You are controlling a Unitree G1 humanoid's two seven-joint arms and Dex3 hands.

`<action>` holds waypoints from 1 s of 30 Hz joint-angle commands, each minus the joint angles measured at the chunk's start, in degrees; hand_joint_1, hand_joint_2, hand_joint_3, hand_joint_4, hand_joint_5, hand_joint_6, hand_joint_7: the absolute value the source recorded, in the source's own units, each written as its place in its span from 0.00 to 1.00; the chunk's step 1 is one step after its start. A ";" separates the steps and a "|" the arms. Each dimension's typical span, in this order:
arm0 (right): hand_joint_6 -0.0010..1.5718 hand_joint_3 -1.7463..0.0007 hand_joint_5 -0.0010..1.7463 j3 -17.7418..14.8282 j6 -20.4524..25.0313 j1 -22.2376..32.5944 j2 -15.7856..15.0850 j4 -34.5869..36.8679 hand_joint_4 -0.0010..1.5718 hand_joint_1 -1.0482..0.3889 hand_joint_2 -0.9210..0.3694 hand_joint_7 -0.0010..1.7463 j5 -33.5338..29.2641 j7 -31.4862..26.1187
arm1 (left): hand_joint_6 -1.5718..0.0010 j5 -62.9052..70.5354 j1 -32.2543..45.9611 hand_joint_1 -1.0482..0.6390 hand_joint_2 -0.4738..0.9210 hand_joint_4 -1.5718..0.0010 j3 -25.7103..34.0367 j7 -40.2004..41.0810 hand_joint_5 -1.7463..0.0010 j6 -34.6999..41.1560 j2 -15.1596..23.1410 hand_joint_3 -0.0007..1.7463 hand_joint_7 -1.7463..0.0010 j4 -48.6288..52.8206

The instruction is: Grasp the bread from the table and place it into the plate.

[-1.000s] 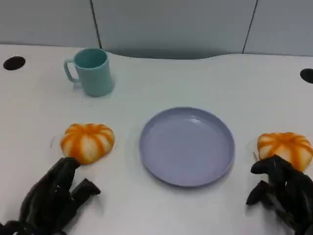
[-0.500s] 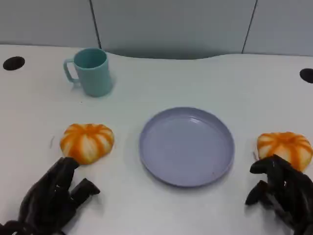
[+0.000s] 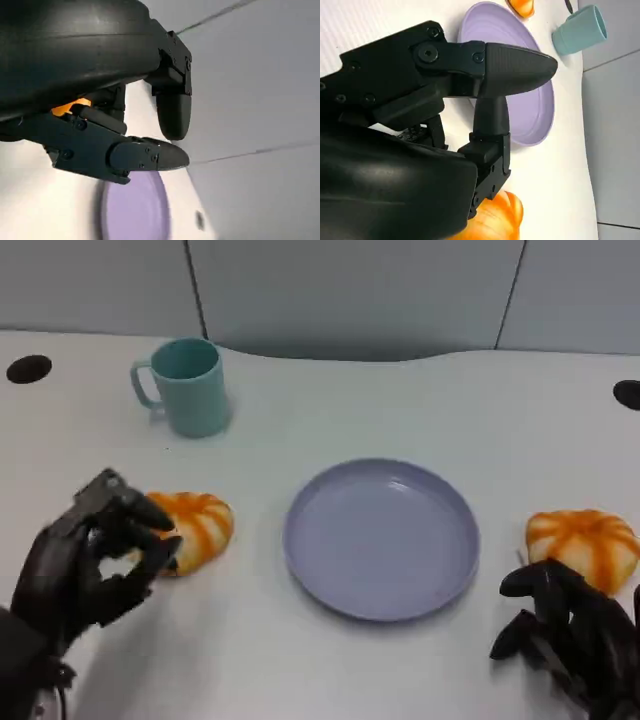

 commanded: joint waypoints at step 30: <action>0.25 0.67 1.00 0.42 1.44 2.02 -0.81 -3.03 0.38 0.48 0.00 0.99 -0.77 -1.28 | 1.00 49.03 -44.22 0.15 0.96 1.00 -44.21 13.50 1.00 21.23 10.83 0.00 1.00 50.35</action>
